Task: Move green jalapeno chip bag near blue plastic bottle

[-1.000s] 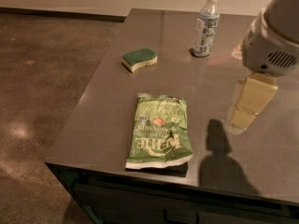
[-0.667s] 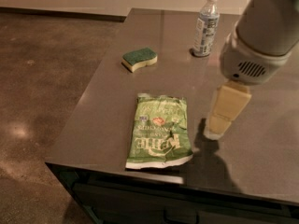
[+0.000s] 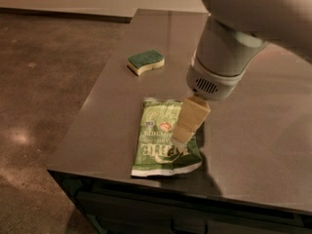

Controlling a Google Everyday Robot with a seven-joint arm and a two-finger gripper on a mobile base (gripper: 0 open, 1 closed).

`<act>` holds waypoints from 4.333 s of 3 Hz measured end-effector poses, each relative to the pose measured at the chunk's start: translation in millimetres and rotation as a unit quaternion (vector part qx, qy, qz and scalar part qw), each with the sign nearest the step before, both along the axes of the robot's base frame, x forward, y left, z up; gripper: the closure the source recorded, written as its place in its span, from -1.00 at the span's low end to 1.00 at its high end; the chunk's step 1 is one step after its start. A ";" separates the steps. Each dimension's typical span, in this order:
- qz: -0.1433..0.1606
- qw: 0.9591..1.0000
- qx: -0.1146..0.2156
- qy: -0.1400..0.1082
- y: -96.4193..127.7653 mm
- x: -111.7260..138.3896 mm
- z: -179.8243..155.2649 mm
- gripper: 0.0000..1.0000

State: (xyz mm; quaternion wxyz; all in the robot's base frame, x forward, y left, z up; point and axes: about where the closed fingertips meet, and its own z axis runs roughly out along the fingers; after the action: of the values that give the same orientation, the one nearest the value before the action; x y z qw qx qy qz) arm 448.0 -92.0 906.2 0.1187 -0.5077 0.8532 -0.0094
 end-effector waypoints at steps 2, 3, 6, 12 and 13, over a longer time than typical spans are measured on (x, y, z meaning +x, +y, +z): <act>-0.028 0.999 0.000 0.019 40.8 16.4 -41.3 -1.00; -0.033 0.999 -0.002 0.027 52.6 27.9 -61.1 -1.00; -0.022 0.999 -0.014 0.029 43.2 50.2 -70.0 -0.22; -0.097 0.994 0.000 -0.049 -71.8 137.9 40.9 1.00; -0.118 0.991 -0.013 -0.054 -85.2 161.5 40.7 1.00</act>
Offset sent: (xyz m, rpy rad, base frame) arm 0.0269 0.0569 -0.0669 -0.0100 0.0615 -0.0831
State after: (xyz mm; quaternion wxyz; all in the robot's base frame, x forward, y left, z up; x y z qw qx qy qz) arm 609.5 -177.2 946.9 0.1564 -0.4034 0.8994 -0.0617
